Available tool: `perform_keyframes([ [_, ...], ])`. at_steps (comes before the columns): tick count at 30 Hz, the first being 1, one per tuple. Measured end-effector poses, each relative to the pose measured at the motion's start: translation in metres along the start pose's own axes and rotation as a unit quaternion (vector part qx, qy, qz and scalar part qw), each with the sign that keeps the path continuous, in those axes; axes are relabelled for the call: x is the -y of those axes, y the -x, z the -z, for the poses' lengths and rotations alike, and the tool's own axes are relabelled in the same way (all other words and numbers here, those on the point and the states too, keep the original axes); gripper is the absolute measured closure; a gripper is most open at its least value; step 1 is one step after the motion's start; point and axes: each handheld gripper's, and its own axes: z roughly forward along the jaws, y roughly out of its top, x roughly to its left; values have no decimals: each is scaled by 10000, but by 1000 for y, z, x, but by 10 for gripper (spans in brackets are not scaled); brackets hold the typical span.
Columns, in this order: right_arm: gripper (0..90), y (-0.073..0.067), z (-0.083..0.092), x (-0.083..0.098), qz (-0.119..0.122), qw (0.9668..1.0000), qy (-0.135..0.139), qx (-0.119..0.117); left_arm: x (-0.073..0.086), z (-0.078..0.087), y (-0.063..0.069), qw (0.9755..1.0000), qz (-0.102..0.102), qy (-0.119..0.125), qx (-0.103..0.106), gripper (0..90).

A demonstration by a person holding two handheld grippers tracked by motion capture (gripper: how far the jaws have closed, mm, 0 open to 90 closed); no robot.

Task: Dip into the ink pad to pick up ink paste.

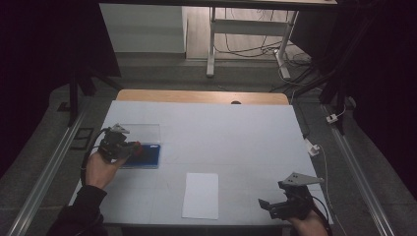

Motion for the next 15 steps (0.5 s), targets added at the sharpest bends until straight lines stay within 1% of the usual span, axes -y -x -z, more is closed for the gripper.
perform_keyframes([
  [1, 23, 0, 0, 0, 2, 10000, 1, 0, 0, -1, -1, 10000, 33, -16, 18, 795],
  [5, 23, 0, 0, 0, 13, 10000, -2, 0, 2, -4, -4, 9999, 93, -115, -45, 795],
  [8, 23, 0, 0, 0, 12, 10000, -5, -1, 4, -8, -8, 9997, 157, -168, -33, 795],
  [10, 23, 0, 0, 0, 14, 10000, -6, -1, 5, -11, -10, 9996, 223, -183, 18, 795],
  [15, 23, 0, 0, 0, 19, 10000, -11, 9, 6, -15, -14, 9992, 296, -261, 47, 795],
])
